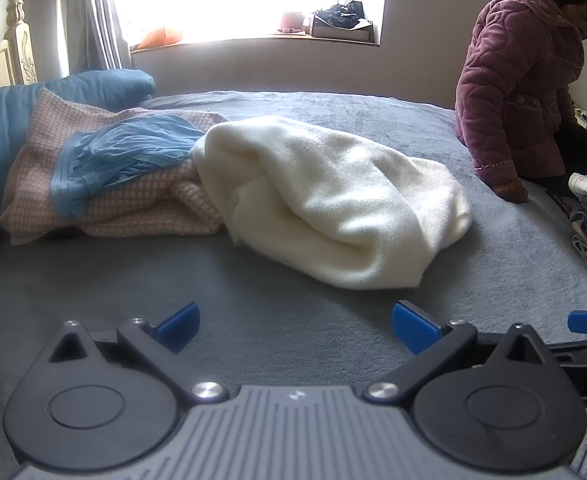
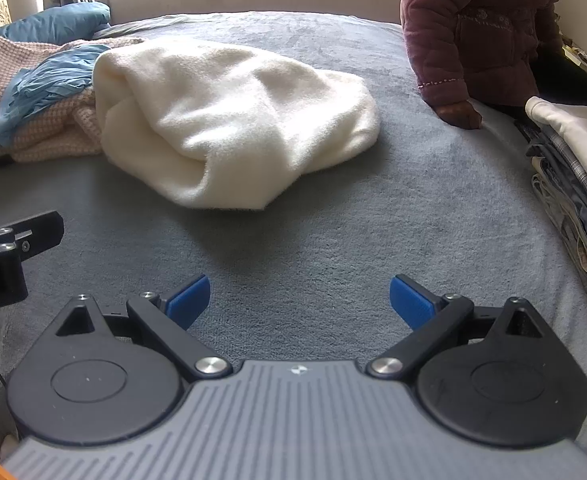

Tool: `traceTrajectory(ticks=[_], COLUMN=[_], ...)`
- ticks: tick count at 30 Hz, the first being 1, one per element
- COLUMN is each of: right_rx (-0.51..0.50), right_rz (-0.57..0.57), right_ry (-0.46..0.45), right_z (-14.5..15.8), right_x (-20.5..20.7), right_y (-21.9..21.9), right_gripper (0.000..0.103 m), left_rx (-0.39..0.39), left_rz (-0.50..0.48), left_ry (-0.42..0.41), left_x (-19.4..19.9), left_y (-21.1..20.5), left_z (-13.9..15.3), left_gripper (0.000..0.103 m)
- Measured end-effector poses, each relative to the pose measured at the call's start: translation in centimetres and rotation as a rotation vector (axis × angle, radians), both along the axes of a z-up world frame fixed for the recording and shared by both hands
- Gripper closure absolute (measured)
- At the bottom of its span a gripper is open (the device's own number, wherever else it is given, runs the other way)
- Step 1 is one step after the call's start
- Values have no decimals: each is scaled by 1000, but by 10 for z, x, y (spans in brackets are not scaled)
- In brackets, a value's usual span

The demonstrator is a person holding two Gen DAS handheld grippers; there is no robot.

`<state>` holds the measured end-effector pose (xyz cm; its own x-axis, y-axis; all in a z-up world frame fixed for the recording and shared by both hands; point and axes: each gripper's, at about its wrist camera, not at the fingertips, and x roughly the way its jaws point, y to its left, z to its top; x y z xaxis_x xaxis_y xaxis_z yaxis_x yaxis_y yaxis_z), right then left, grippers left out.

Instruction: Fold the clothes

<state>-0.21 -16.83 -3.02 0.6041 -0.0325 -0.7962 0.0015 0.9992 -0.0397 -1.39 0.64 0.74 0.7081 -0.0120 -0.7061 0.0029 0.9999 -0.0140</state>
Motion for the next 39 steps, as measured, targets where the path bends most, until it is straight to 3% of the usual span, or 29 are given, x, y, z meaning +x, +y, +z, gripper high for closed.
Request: traceTrajectory(ticks=[10,20,24,31,35,39], right_rx=[0,15,28,39,132,111], right_rz=[-4,13,61,191,333,462], right_ry=[4,-11,-45,-160,-215,-270], right_z=[-1,-11,-13,-16,-20,-15], right_x=[1,9,14,28,44,79], right_y=[-1,-4,-2,0,4,20], right_gripper=[6,3,1,1,1,1], left_rx=[-8,-161,-182,-166,-182,-180], left_rz=[5,14,34,75,136,199], left_ry=[-2,29,21,-33,-63,-96], left_x=[1,16,30,61,83,103], left_y=[2,24,35,58,84,108], left_z=[-2,-18,-28,-45,-53,-59], left_gripper=[0,0,0,0,0,0])
